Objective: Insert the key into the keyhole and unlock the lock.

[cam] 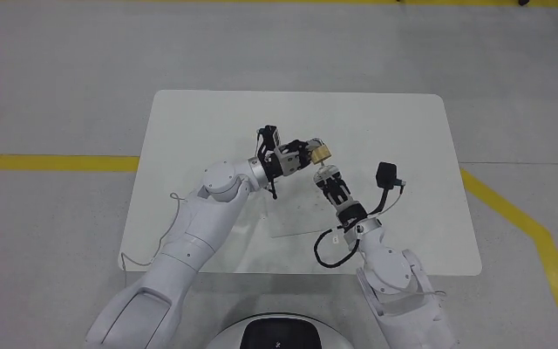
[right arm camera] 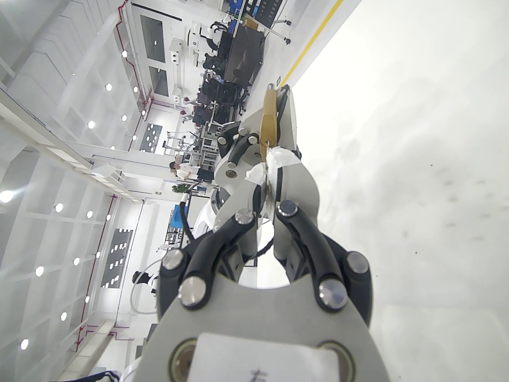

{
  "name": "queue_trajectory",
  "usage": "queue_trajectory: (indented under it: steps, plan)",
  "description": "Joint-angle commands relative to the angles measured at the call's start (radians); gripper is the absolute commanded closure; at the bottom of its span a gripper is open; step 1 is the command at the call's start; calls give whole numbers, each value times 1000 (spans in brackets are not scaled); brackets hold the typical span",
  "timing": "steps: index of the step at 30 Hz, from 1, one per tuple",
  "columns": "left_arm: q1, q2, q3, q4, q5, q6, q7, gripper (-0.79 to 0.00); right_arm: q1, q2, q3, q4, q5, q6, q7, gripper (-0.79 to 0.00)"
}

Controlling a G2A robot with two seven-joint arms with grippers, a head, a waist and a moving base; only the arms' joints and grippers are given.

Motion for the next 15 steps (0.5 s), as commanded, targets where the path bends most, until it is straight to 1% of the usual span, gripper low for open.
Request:
queue_trajectory:
  steps: [1, 10, 15]
  plan:
    - [-3, 0, 2, 2, 5, 0, 0, 0, 5, -1, -2, 3, 1, 3, 1, 0]
    - [-16, 5, 8, 3, 44, -1, 3, 0, 38, -5, -4, 9, 17, 27, 13, 0]
    - [-16, 8, 4, -4, 39, 1, -6, 0, 53, -7, -3, 12, 26, 41, 20, 0]
